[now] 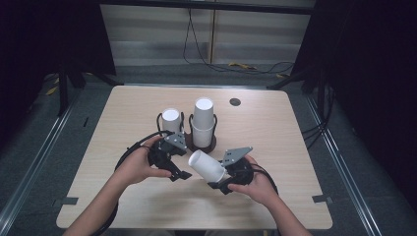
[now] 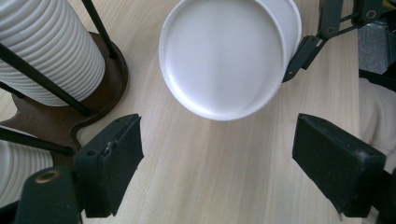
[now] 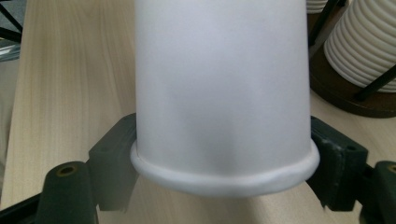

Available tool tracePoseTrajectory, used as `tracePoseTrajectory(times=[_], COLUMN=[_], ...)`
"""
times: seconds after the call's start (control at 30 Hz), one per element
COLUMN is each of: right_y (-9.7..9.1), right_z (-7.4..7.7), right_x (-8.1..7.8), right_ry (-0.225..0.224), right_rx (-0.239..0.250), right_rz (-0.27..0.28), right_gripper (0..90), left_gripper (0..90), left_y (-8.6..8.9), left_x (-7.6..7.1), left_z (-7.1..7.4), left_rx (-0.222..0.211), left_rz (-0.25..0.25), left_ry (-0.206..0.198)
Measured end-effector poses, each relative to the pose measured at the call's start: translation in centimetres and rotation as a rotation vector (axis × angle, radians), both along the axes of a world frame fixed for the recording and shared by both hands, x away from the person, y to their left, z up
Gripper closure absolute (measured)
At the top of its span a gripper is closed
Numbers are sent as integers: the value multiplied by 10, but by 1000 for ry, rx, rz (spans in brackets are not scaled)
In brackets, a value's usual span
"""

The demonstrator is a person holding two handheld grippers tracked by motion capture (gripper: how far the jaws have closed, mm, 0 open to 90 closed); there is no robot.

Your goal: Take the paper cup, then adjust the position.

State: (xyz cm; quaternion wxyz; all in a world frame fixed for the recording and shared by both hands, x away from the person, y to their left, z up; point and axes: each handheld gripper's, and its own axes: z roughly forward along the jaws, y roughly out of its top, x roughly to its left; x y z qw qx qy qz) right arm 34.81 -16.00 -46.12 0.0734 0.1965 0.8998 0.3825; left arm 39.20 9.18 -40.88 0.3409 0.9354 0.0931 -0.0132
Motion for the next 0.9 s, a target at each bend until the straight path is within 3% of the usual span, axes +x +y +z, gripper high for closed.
tracePoseTrajectory(times=[0.17,0.23,0.43,0.9], right_y=[0,1,3,8], right_z=[0,0,-1,-2], right_x=[-1,-1,-3,-4], right_ry=[4,8,9,17], right_rx=[-16,-17,-40,-33], right_rz=[6,16,30,51], right_gripper=[219,219,219,217], left_gripper=[158,158,158,177], left_y=[-3,-5,-9,-12], left_x=[-2,-2,-2,-3], left_z=[-1,-3,-5,-5], left_rx=[-20,3,-12,-5], left_rz=[-16,-38,-38,-68], left_ry=[9,5,17,21])
